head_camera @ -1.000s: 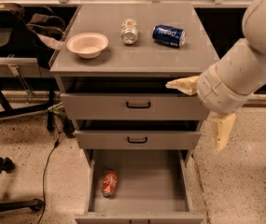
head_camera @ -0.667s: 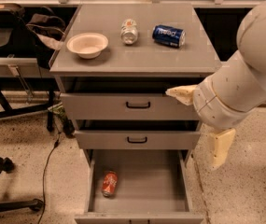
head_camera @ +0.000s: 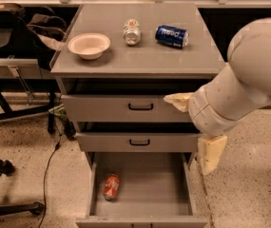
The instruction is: Pick coke can from bottom drawer and place on counter
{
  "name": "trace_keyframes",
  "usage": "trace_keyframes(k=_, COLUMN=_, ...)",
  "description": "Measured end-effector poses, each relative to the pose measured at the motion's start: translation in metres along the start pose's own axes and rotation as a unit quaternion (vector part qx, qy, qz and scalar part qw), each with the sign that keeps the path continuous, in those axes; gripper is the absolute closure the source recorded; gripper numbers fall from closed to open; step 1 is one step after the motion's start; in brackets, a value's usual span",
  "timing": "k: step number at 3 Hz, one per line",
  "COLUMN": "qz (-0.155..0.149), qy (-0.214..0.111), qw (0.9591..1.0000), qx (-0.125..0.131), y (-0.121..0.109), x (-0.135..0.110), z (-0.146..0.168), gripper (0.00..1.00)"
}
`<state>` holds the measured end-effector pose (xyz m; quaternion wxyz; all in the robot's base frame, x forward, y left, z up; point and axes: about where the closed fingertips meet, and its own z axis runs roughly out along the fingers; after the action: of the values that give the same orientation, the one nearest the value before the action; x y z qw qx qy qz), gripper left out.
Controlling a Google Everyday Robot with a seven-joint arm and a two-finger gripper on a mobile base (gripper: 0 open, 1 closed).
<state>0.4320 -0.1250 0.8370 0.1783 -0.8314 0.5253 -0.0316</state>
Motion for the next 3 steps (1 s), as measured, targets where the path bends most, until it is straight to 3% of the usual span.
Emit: trace_keyframes(k=3, qz=-0.01, qy=-0.07, qw=0.9974, qx=-0.013, y=-0.028, x=0.007, z=0.134, gripper=0.0)
